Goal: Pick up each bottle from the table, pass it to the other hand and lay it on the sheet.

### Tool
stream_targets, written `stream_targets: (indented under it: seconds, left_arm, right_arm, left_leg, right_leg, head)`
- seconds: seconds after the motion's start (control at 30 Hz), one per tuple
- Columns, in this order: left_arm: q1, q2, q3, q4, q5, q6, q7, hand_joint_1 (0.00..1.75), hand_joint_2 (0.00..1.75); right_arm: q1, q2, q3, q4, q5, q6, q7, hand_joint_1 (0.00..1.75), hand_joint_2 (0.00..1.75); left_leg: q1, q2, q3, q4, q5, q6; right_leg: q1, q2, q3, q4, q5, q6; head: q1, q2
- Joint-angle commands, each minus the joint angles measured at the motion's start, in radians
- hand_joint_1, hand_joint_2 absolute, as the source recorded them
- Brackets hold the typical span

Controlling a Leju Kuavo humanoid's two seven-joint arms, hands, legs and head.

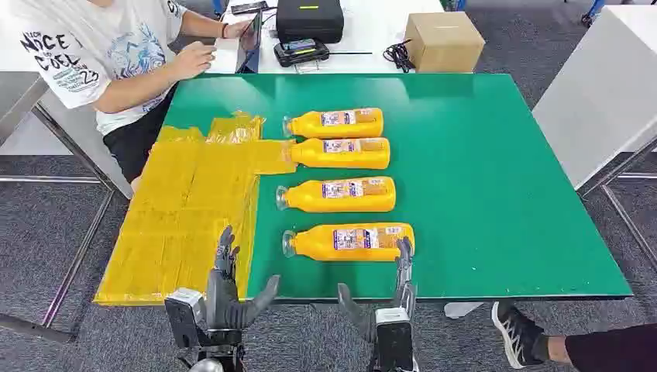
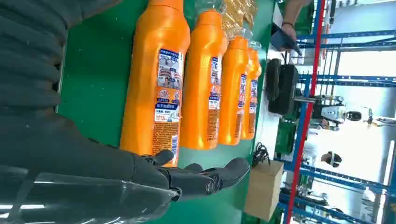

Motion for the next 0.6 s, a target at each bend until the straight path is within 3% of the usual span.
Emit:
stream_targets:
  seconds: [0.03,0.6]
  left_arm:
    - [-0.011,-0.002,-0.003,0.045,0.005,0.001,0.006,0.00,1.75]
    - [-0.012,0.004,-0.012,0.040,-0.022,-0.001,-0.007,0.00,1.75]
  right_arm:
    - [-0.022,-0.020,0.014,0.051,-0.003,-0.006,0.005,0.00,1.75]
    - [-0.024,-0.029,0.025,0.044,0.021,-0.003,0.015,0.00,1.75]
  left_leg:
    - [0.002,0.001,0.006,0.000,-0.003,-0.002]
    - [0.001,0.001,0.003,-0.001,-0.001,-0.001]
  right_leg:
    - [0.002,0.001,0.006,-0.001,-0.002,-0.003]
    - [0.001,0.001,0.003,-0.002,0.000,-0.002]
  head:
    - [0.000,0.000]
    - [0.000,0.000]
